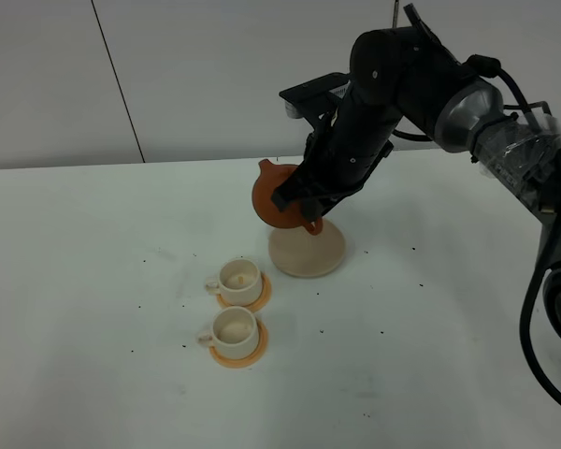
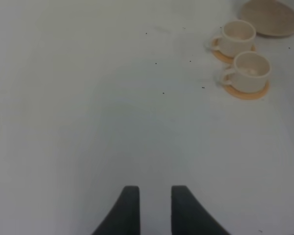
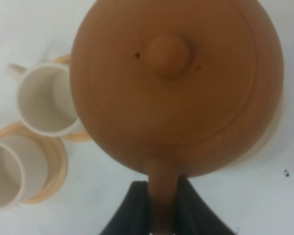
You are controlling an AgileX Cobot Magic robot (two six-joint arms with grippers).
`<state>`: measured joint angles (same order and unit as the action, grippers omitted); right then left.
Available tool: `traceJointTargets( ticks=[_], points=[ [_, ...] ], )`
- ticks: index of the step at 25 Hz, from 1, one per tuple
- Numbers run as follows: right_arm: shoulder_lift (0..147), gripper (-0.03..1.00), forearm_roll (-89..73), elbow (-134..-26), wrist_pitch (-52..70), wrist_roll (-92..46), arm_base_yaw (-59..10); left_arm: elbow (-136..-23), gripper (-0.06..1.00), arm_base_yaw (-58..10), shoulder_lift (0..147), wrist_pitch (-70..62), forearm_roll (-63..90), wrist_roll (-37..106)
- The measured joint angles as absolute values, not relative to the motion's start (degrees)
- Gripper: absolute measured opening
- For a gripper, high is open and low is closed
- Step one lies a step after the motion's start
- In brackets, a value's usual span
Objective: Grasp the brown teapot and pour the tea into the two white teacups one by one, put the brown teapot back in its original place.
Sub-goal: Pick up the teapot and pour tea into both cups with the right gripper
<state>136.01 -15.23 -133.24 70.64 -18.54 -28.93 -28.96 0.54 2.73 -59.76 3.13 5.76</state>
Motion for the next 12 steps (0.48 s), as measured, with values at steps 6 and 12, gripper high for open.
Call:
traceJointTargets(
  ticks=[6,12],
  points=[
    [134.72,0.09,-16.31,-133.24,70.70,-24.52,-30.33,-28.96,0.23,0.54,2.73,-59.76,3.13,5.81],
    [133.49,0.09,-16.10,-133.24,70.70,-29.17,-32.41,-28.96,0.23,0.54,2.73,-59.76,3.13,5.81]
  ],
)
